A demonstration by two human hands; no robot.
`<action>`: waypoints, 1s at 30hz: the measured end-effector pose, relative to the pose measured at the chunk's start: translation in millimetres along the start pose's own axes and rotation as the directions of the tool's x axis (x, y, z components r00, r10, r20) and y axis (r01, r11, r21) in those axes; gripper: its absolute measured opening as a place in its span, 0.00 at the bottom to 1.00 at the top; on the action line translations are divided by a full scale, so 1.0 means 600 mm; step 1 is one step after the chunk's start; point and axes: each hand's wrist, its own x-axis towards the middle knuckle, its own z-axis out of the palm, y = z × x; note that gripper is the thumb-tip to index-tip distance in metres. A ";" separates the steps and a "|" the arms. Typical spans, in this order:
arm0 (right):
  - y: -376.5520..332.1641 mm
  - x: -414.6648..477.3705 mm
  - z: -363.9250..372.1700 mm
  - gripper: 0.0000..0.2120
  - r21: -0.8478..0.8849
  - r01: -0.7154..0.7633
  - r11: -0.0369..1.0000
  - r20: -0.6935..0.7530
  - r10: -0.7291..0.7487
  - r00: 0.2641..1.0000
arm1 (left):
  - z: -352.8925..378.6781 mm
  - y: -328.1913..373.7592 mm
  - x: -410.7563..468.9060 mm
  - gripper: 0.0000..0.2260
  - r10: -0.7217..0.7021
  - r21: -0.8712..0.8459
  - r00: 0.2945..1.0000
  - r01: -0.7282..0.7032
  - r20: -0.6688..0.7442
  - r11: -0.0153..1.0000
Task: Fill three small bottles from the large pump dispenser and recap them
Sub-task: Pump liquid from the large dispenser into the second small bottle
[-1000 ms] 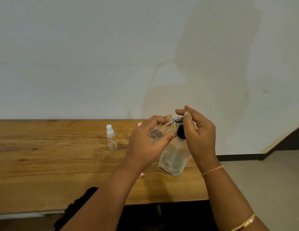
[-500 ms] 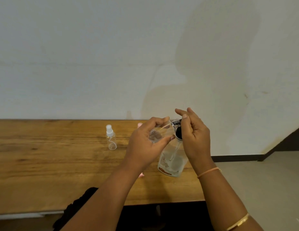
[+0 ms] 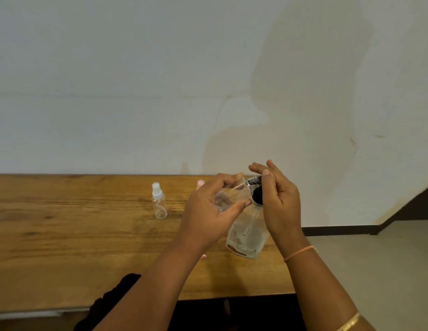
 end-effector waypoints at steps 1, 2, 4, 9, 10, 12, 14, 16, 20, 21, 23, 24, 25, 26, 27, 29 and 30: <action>-0.006 0.002 0.000 0.13 0.014 0.003 1.000 -0.002 -0.003 1.000 | 0.000 0.002 0.001 0.16 0.006 -0.017 1.000 -0.006 -0.005 1.000; -0.011 0.005 0.000 0.14 0.013 0.017 1.000 -0.008 -0.017 1.000 | 0.001 0.004 0.002 0.15 0.011 -0.037 1.000 -0.011 -0.007 0.999; -0.022 0.012 -0.001 0.14 -0.018 0.034 0.999 -0.013 -0.034 0.999 | 0.002 0.008 0.004 0.13 0.020 -0.057 1.000 -0.020 -0.008 0.998; -0.013 0.006 0.005 0.13 0.026 -0.026 0.999 -0.001 0.026 1.000 | 0.001 0.005 0.004 0.13 -0.003 -0.047 1.000 0.004 0.006 0.999; -0.009 0.003 0.006 0.13 0.036 -0.023 0.999 -0.011 0.023 1.000 | 0.001 0.003 0.004 0.14 -0.011 -0.032 1.000 0.011 0.009 0.999; -0.004 -0.002 0.006 0.14 0.038 -0.017 0.999 -0.023 0.018 1.000 | 0.003 -0.003 0.000 0.15 -0.031 -0.010 0.999 0.031 0.009 0.999; -0.005 -0.005 0.006 0.14 0.045 -0.027 0.999 -0.024 0.028 0.999 | 0.004 -0.010 -0.004 0.15 -0.046 0.000 0.999 0.046 -0.001 0.999; -0.016 -0.007 0.007 0.14 0.070 -0.041 0.997 -0.025 0.043 0.999 | 0.002 -0.009 -0.003 0.16 -0.041 -0.028 0.999 0.041 -0.005 0.999; -0.035 0.005 0.002 0.14 0.038 -0.018 0.999 -0.025 0.019 1.000 | -0.001 0.003 0.004 0.13 0.030 -0.027 1.000 -0.030 -0.004 0.999; -0.036 0.007 0.000 0.14 0.021 -0.022 1.000 -0.021 0.023 1.000 | -0.001 0.005 0.005 0.12 0.032 -0.024 0.999 -0.032 -0.002 0.999; -0.033 0.007 -0.002 0.14 0.015 -0.047 0.999 -0.016 0.047 0.999 | -0.001 0.006 0.004 0.14 0.023 -0.035 1.000 -0.023 -0.003 0.999; -0.031 0.006 0.000 0.14 0.019 -0.055 0.998 -0.016 0.055 0.998 | 0.000 0.006 0.004 0.14 0.019 -0.038 1.000 -0.019 -0.005 0.999; -0.027 0.004 0.002 0.13 0.024 -0.058 0.998 -0.020 0.058 0.998 | 0.000 0.004 0.004 0.14 0.016 -0.031 1.000 -0.016 -0.006 0.999; -0.022 0.002 0.005 0.13 0.027 -0.058 0.998 -0.026 0.059 0.998 | 0.001 0.001 0.004 0.14 0.009 -0.024 1.000 -0.009 -0.002 1.000; -0.017 0.000 0.006 0.13 0.023 -0.057 0.998 -0.031 0.057 0.998 | 0.001 -0.002 0.003 0.15 -0.006 -0.019 1.000 0.006 0.002 1.000; -0.010 -0.003 0.008 0.13 0.001 -0.054 0.999 -0.035 0.054 0.998 | 0.003 -0.007 -0.001 0.14 -0.050 -0.015 0.999 0.050 0.008 0.999; -0.007 -0.005 0.008 0.13 -0.005 -0.061 0.998 -0.036 0.060 0.998 | 0.003 -0.007 -0.003 0.13 -0.064 -0.008 0.998 0.064 0.013 0.998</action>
